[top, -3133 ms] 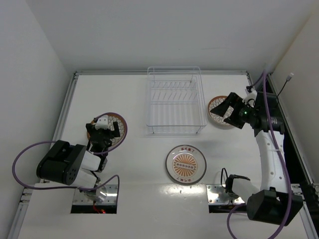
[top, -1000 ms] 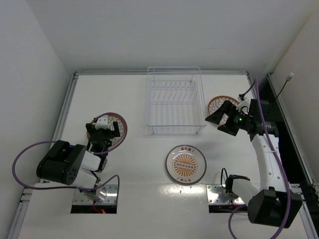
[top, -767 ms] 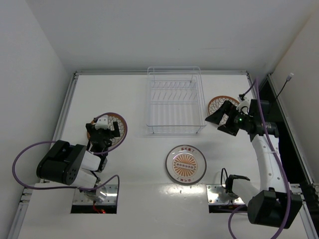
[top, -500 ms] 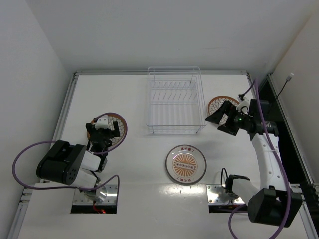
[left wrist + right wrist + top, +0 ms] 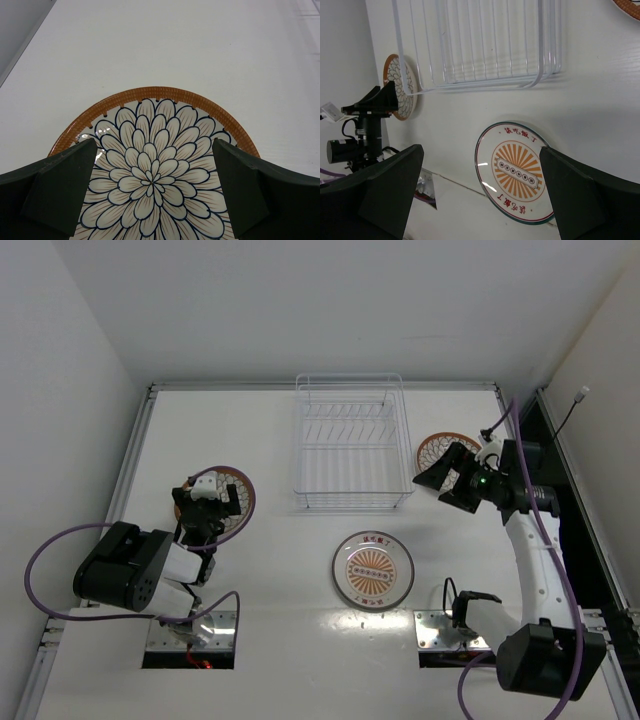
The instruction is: Load the plates into the dish rack
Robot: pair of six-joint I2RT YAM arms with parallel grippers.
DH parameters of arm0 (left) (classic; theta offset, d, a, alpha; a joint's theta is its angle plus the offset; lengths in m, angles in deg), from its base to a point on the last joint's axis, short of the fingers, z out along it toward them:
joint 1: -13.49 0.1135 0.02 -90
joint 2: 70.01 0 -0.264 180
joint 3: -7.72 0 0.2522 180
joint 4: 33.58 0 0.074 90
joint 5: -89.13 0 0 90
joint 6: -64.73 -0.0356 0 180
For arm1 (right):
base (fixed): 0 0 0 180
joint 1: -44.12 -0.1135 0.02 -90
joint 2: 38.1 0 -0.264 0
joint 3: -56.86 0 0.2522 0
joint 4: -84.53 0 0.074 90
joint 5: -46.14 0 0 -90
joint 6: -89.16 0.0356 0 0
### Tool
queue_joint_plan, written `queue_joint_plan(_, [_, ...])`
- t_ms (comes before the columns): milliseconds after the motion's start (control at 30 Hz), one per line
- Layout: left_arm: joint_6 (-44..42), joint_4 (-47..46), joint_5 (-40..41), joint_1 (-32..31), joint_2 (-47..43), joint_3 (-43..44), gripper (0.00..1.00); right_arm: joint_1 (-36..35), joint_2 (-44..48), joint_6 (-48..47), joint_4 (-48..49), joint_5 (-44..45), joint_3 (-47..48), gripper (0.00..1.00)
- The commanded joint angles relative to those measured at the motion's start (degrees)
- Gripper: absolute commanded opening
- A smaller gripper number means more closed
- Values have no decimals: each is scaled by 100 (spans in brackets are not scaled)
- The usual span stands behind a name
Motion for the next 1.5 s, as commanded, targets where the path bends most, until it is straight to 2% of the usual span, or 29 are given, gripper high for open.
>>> queue_joint_plan(0, [1,-701,-26,-38,30,74,100,11,89,-122,38,20,-1,99])
queue_joint_plan(600, [1,-701,-26,-38,30,74,100,11,-139,-175,144,73,-1,99])
queue_joint_plan(700, [1,-701,-26,-38,30,74,100,63,-262,-393,258,405,112,99])
queue_joint_plan(833, [1,-701,-26,-38,30,74,100,204,-798,-509,3,1530,534,99])
queue_joint_plan(900, [1,-701,-26,-38,30,74,100,406,-1062,-299,152,1601,763,99])
queue_joint_plan(1167, [1,-701,-26,-38,30,74,100,1319,-1913,607,1224,1252,746,99])
queue_joint_plan(1267, [1,-701,-26,-38,30,74,100,1706,-2467,695,1697,524,483,99])
queue_joint_plan(1467, [1,-701,-26,-38,30,74,100,2120,-3083,748,1769,468,430,99])
